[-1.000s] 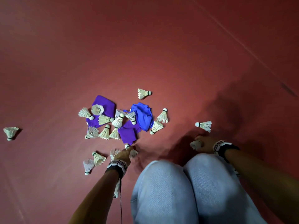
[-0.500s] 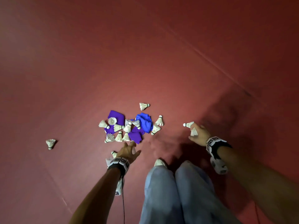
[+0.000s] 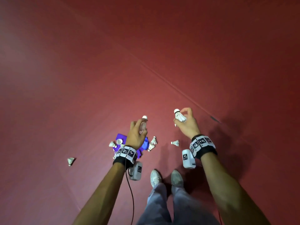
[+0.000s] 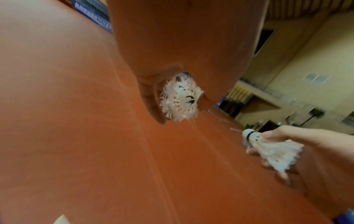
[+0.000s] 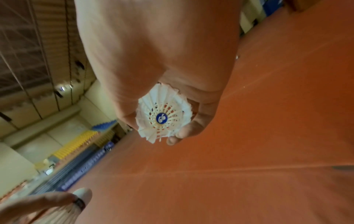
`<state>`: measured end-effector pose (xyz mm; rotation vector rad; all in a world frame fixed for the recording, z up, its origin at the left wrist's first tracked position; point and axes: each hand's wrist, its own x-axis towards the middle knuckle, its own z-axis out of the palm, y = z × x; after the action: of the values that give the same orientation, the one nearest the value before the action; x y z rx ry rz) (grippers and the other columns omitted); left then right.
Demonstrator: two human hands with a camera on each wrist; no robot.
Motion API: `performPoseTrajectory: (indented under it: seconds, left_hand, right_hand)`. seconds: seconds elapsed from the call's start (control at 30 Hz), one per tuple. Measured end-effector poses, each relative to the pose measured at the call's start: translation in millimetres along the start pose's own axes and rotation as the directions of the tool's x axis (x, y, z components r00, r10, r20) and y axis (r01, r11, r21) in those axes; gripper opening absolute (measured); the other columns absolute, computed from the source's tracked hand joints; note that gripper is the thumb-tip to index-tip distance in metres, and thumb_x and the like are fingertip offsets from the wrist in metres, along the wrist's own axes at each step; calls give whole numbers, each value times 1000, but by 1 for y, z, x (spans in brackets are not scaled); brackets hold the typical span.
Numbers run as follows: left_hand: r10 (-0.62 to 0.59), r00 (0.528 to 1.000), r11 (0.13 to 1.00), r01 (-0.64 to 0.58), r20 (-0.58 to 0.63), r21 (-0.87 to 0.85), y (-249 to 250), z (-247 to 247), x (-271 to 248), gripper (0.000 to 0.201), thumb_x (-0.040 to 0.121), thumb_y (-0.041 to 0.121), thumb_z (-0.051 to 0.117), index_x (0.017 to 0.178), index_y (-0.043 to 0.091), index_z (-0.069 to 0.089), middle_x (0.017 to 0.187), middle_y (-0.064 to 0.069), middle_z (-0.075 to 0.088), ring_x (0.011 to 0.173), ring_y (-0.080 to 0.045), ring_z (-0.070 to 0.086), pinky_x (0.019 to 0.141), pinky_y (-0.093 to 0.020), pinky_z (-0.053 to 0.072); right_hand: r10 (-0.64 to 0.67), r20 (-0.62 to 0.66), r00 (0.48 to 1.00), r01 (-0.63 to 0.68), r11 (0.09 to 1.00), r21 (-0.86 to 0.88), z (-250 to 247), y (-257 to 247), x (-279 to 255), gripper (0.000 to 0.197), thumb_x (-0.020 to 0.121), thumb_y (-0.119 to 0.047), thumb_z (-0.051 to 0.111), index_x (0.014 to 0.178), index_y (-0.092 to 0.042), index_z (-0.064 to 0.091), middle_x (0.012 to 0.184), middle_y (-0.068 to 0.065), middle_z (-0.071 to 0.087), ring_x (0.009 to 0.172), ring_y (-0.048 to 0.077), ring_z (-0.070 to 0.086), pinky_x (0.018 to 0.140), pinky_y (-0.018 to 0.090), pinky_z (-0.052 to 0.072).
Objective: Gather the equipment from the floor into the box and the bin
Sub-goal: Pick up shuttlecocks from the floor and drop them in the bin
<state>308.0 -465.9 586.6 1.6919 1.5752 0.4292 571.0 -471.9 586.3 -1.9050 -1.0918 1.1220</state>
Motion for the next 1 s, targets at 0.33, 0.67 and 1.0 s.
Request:
performPoseTrajectory:
  seconds: [0.33,0.67,1.0]
  left_hand:
    - [199,921,933,-282,-335,-222,158,-92,-62,51,84,12,77,128,27,56,122,15,65,107,-7,63,87,-32,54]
    - [380,862,849,-469,-337,-243,215,-140,-73,27,95,24,72,121,31,64,115,11,69,99,-12,66,81,-27,53]
    - [587,808,747,-562,-46,-356,261,-134,-45,16,101,29,65,117,28,64,104,7,71,89,-25,67,79,-46,55]
  right_hand:
    - [-202,-165,965,214,976,52,-101,-130,-70,45,82,-18,76,115,-30,48,104,-5,70,81,11,67,54,9,42]
    - [-378,-374,847,437,895,85,-140,-189,-115,33,84,-19,76,111,-33,66,108,-13,71,97,8,65,87,32,55]
    - [-172,-694,699,394,903,173,-147,-176,-187,36,88,-26,77,120,-33,63,110,-13,71,94,9,70,85,34,58]
